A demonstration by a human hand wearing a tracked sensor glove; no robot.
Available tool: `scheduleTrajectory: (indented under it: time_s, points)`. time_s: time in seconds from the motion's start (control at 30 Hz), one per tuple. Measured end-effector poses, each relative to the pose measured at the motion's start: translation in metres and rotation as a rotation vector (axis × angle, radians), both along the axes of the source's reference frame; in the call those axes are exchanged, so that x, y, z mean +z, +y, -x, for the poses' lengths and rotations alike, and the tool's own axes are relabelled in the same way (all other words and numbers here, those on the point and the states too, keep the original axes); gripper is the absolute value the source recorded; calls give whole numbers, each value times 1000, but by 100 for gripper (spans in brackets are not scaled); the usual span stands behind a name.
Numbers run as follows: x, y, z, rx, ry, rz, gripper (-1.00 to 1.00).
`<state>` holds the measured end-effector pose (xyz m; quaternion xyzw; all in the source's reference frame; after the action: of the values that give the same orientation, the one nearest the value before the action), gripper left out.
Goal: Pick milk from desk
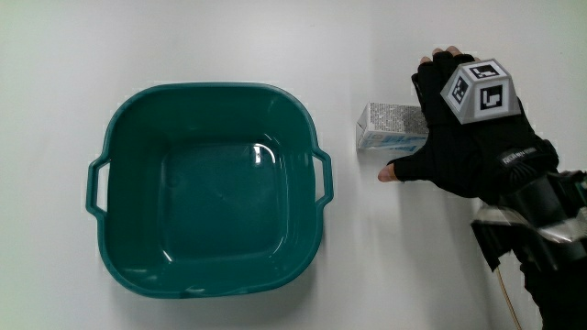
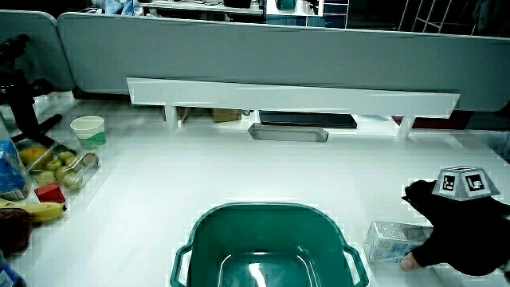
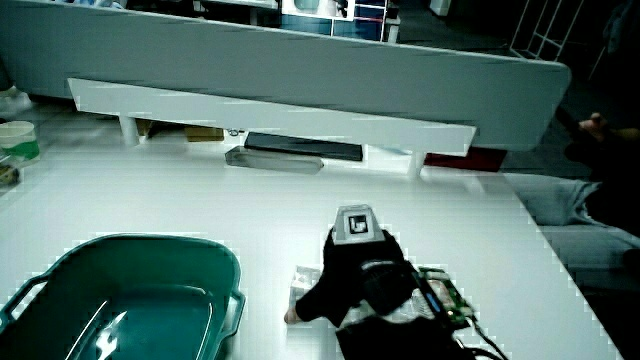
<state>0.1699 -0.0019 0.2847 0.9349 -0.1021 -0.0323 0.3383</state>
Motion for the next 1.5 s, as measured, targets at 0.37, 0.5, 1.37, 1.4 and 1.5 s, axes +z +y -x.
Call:
scheduleTrajectory:
  time_s: [0.37,0.5,1.37,1.4,1.5]
  points:
    - [39,-43,-5,-25,70,-30,0]
    - [53,-57,-5,4,77,30,0]
    - [129,-101,3,33,83,222,0]
    - [132,-102,2,35,94,218,0]
    - [133,-103,3,32,87,224,0]
